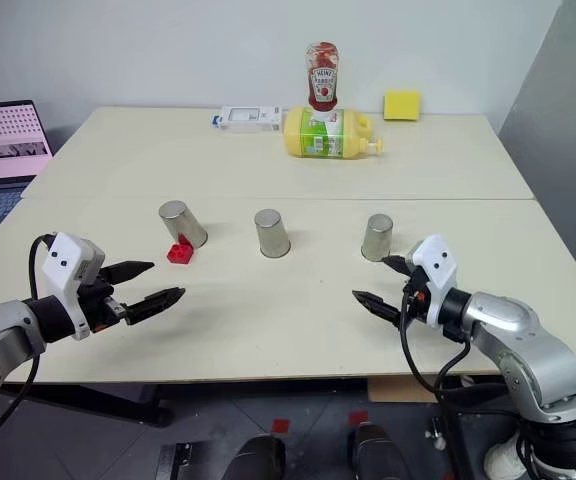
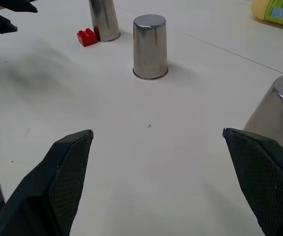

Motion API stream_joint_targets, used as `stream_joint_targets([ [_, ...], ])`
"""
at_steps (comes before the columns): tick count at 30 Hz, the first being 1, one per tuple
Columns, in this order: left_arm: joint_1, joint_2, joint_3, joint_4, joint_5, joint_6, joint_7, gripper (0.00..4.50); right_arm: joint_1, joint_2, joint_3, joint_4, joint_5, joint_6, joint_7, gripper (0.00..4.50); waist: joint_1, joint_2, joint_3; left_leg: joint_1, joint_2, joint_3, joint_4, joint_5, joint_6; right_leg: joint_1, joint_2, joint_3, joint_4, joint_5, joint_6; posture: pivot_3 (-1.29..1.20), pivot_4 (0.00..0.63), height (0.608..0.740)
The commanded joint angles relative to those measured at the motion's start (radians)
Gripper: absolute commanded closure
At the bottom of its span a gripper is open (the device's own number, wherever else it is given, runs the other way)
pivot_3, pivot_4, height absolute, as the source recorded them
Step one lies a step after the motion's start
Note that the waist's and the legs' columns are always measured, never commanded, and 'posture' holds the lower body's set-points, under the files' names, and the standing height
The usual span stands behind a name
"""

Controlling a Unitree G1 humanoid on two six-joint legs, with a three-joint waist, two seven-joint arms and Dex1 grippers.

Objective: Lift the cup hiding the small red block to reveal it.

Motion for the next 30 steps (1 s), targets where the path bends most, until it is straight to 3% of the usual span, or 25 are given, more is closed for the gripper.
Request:
stream_joint_targets([
  [1, -0.01, 0.013, 0.018, -0.029, -0.02, -0.001, -0.01, 0.02, -0.011, -0.001, -0.023, -0.044, 0.015, 0.0, -0.007, 0.0, 0.0, 0.0, 0.0, 0.0, 0.0, 0.0, 0.0, 0.0, 0.0, 0.0, 0.0, 0.0, 0.0, 0.0, 0.0, 0.0, 0.15, 0.74],
  [30, -0.04, 0.049, 0.024, 0.022, 0.029, 0.031, 0.031, 0.02, -0.03, -0.032, -0.047, -0.025, 0.075, -0.012, 0.053, 0.0, 0.0, 0.0, 0.0, 0.0, 0.0, 0.0, 0.0, 0.0, 0.0, 0.0, 0.0, 0.0, 0.0, 0.0, 0.0, 0.0, 0.15, 0.74],
])
